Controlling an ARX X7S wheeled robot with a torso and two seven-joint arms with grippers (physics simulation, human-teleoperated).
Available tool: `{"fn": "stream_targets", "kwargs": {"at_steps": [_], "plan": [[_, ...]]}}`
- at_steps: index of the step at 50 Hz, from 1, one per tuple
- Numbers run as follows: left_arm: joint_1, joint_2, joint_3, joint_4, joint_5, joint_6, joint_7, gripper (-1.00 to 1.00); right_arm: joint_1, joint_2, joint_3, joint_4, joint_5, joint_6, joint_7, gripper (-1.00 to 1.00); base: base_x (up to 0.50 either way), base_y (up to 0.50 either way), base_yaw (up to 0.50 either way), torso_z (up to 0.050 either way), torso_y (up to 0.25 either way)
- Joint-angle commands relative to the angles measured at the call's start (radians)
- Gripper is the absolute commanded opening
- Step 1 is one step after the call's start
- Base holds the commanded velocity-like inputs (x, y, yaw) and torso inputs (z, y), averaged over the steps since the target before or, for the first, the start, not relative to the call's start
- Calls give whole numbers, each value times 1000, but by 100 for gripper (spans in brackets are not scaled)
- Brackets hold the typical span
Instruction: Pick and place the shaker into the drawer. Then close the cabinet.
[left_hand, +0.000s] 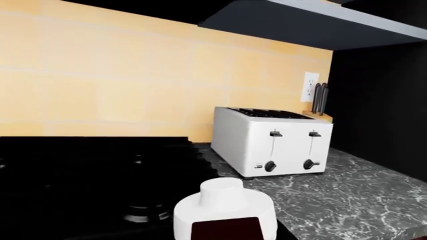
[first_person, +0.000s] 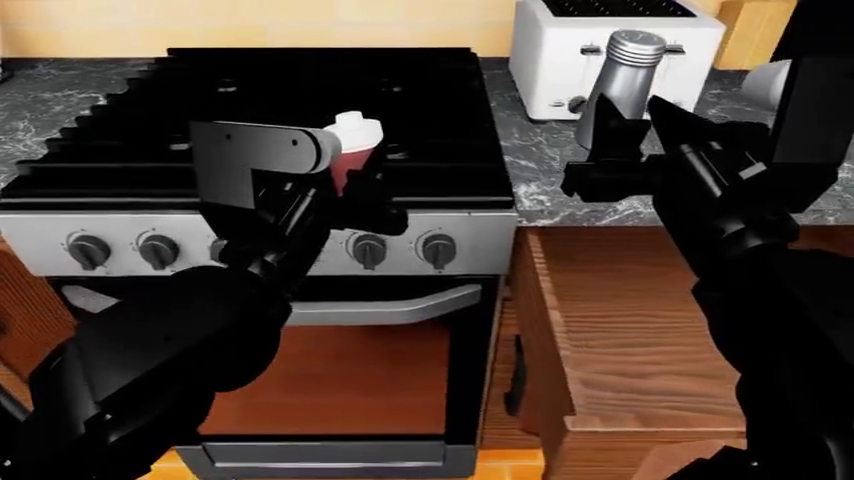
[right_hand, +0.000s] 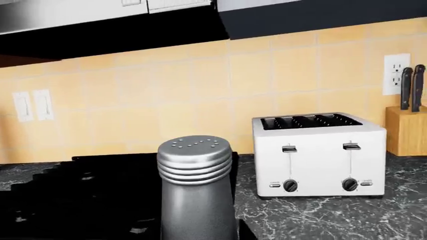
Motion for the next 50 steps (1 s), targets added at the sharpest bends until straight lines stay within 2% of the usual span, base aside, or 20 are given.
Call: {"fn": "stream_targets", "kwargs": {"at_steps": [1,33,43,50], "plan": [[3,1,0,-2,-8,10,-1,-100,-5,3,-2,1,11,-4,4,-100,-143,-499,0,0,0],[2,5,8,-3,-6,8,4,-100,-18,13,-5,13,42,-23,24,-100,-51,-500,0,0,0],[-3,4,8,1,-10,4,2,-100,-25,18,-10,13,51,-24,31,-100,278,-446,0,0,0],[-17,2,14,0,-13,-10,10,-100,-26,38,-28,-2,60,-1,33,-100,197,-86,0,0,1]]}}
